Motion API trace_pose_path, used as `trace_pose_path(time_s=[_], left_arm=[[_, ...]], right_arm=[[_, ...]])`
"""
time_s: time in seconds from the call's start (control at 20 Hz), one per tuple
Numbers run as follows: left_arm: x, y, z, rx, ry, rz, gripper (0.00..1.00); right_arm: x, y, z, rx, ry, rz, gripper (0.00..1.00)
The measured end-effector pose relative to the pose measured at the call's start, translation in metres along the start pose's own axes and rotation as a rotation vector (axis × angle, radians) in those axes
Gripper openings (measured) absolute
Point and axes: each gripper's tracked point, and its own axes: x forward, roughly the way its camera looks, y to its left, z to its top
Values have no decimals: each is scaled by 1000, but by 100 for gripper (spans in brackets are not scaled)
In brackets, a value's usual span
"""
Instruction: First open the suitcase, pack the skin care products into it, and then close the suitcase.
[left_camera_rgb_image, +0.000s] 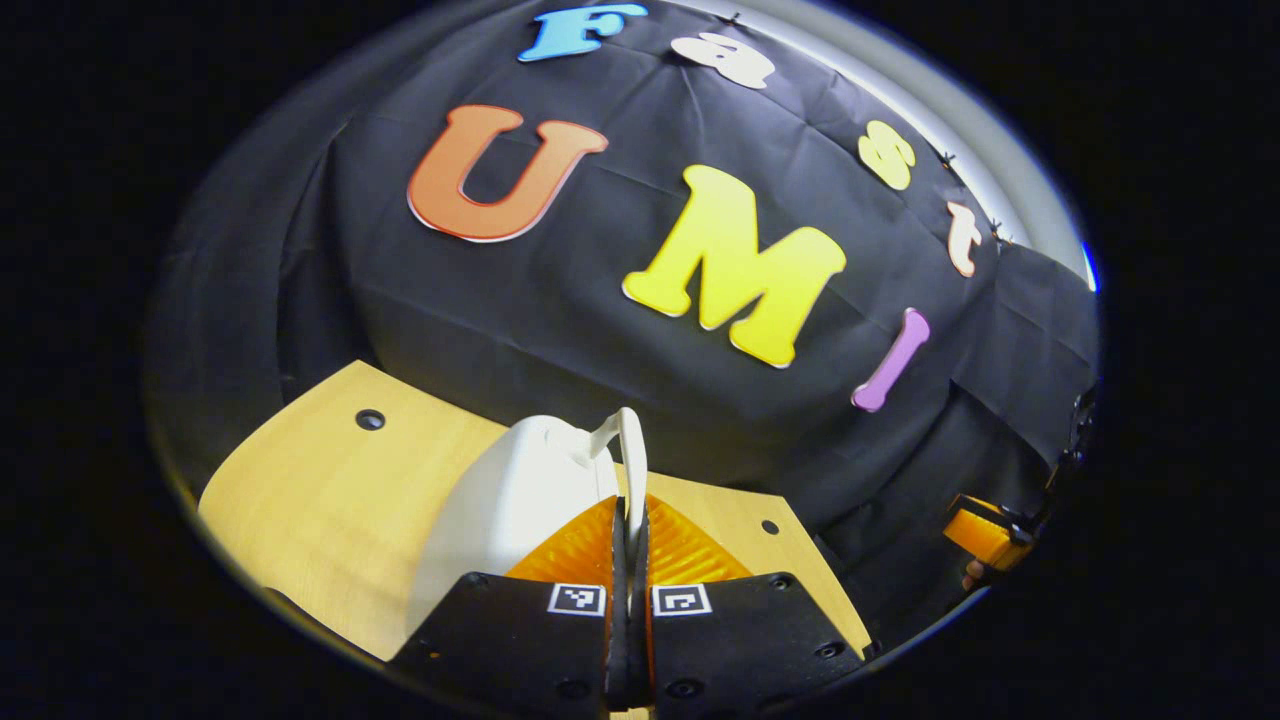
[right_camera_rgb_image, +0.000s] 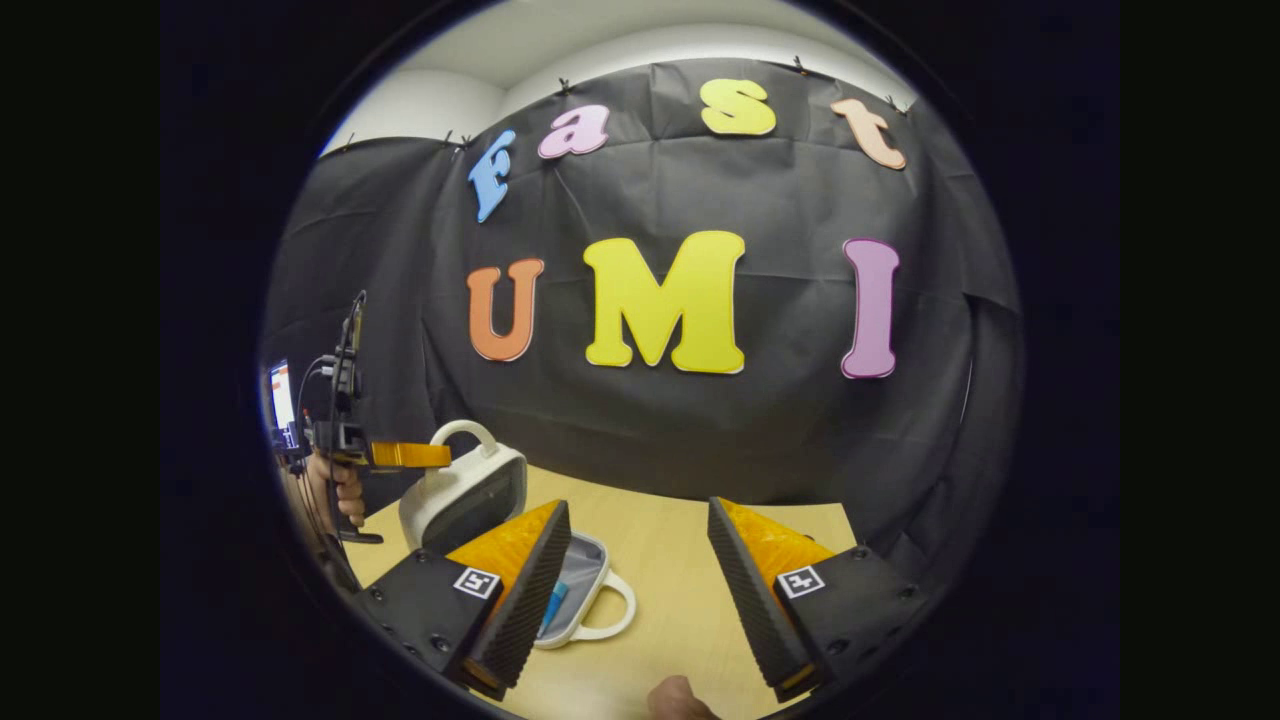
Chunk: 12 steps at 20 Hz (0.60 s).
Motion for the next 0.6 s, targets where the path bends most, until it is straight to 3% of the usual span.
trace_pose_path(time_s=[0.35,0.6], left_arm=[[43,-66,-84,107,178,-105,4],[67,-83,-146,250,325,-93,4]], right_arm=[[1,-41,-11,28,32,-66,82],[-5,-62,-27,51,63,-103,82]])
